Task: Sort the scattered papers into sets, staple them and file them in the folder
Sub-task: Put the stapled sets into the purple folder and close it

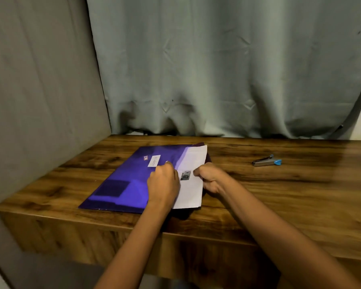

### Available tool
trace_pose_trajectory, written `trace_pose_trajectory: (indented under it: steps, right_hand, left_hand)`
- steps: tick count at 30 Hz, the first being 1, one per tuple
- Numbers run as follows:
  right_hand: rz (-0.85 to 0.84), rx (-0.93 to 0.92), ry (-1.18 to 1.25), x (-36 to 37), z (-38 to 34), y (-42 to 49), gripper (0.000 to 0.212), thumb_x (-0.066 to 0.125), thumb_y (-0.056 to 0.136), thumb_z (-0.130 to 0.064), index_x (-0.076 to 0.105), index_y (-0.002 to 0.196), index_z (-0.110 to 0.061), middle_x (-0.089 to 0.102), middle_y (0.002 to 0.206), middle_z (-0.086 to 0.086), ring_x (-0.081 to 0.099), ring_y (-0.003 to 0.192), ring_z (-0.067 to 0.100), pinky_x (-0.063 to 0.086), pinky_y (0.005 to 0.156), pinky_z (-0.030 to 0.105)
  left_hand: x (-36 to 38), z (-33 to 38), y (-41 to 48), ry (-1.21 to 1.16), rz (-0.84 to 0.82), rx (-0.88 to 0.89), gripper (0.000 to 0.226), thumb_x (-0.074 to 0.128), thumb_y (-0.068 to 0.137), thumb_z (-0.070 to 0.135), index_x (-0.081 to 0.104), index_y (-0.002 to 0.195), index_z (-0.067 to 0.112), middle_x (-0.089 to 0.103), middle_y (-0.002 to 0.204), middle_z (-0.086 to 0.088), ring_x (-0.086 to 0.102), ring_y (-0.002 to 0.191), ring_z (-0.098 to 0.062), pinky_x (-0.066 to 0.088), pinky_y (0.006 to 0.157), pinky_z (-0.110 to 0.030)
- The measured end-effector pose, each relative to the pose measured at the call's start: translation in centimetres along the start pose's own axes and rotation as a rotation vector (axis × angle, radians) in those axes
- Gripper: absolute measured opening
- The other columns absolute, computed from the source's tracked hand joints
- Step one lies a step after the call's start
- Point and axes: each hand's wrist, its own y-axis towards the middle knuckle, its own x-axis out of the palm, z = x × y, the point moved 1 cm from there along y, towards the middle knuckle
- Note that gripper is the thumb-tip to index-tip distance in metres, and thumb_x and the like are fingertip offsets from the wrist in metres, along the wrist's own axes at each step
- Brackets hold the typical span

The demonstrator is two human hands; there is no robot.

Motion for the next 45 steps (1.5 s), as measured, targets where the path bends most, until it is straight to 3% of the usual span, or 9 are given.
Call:
trace_pose_trajectory:
  steps: [6,11,17,23,29,34,36,40,45]
  right_hand:
    - [0.05,0.031,0.026,2.1,0.4,1.6,0.037,0.038,0.085,0.023,0.052,0.119,0.018,0.059,0.119,0.032,0.058,0.108,0.045,0.047,0.093,0.049]
    - [-0.021,0.047,0.048,2.8,0.4,2.2,0.021,0.041,0.091,0.012,0.057,0.1,0.004,0.059,0.08,0.016,0.059,0.067,0.024,0.051,0.064,0.033]
    - [0.073,-0.027,-0.138,1.5,0.4,2.8,0.024,0.052,0.081,0.018,0.052,0.071,-0.005,0.058,0.071,0.011,0.061,0.063,0.017,0.054,0.053,0.026]
    - [0.126,-0.043,-0.098,1.9,0.8,3.6,0.023,0.06,0.073,0.021,0.061,0.074,-0.002,0.066,0.094,0.02,0.066,0.092,0.029,0.058,0.077,0.04]
    - [0.167,-0.108,-0.184,0.2,0.5,3.6,0.032,0.055,0.073,0.024,0.051,0.061,-0.005,0.056,0.07,0.013,0.058,0.065,0.02,0.051,0.049,0.027]
    - [0.287,-0.181,-0.796,-1.2,-0.1,2.9,0.017,0.068,0.076,-0.002,0.06,0.09,-0.006,0.063,0.098,0.016,0.062,0.089,0.028,0.048,0.067,0.033]
    - [0.306,-0.352,-1.142,-0.9,-0.1,2.4,0.043,0.07,0.08,-0.016,0.055,0.118,-0.004,0.054,0.121,0.016,0.05,0.115,0.031,0.045,0.085,0.033]
    - [-0.128,-0.805,-1.272,1.4,-0.6,0.9,0.035,0.063,0.085,-0.015,0.059,0.117,-0.003,0.054,0.121,0.015,0.047,0.116,0.029,0.04,0.1,0.035]
    - [-0.591,-0.58,-1.372,4.1,-0.9,-0.8,0.02,0.057,0.087,0.001,0.06,0.107,0.001,0.06,0.117,0.014,0.053,0.103,0.024,0.039,0.092,0.024]
  left_hand:
    - [0.1,0.2,0.3,0.03,0.007,0.016,0.023,0.038,0.1,0.019,0.054,0.107,0.004,0.061,0.11,-0.019,0.057,0.101,-0.042,0.04,0.072,-0.042]
    - [0.4,0.1,0.3,0.038,0.002,0.016,0.023,0.036,0.099,0.019,0.054,0.106,0.005,0.062,0.108,-0.018,0.057,0.1,-0.041,0.032,0.066,-0.038]
    - [0.9,0.0,0.1,0.043,-0.013,0.011,0.023,0.034,0.1,0.016,0.053,0.106,0.004,0.062,0.106,-0.019,0.057,0.099,-0.042,0.035,0.066,-0.039]
    - [0.6,0.0,0.2,0.04,-0.01,0.01,0.027,0.033,0.1,0.017,0.053,0.112,0.003,0.062,0.108,-0.019,0.057,0.101,-0.042,0.038,0.07,-0.04]
    - [-0.5,-0.1,0.6,-0.044,0.024,-0.014,0.023,0.036,0.098,0.015,0.055,0.102,0.003,0.063,0.105,-0.021,0.056,0.099,-0.045,0.038,0.07,-0.042]
    - [-0.9,0.0,0.8,-0.072,0.045,-0.053,0.024,0.035,0.098,0.012,0.057,0.103,0.002,0.062,0.104,-0.024,0.056,0.098,-0.047,0.043,0.073,-0.044]
    - [-0.9,0.0,0.8,-0.077,0.051,-0.053,0.024,0.035,0.098,0.012,0.056,0.103,0.002,0.062,0.104,-0.023,0.056,0.098,-0.046,0.043,0.072,-0.044]
    - [-0.9,-0.1,0.6,-0.095,0.068,-0.05,0.024,0.035,0.098,0.014,0.056,0.105,0.003,0.063,0.105,-0.022,0.056,0.098,-0.045,0.041,0.071,-0.043]
    - [-1.0,0.0,0.7,-0.095,0.083,-0.057,0.026,0.034,0.099,0.014,0.056,0.11,0.004,0.063,0.104,-0.02,0.057,0.098,-0.044,0.037,0.067,-0.04]
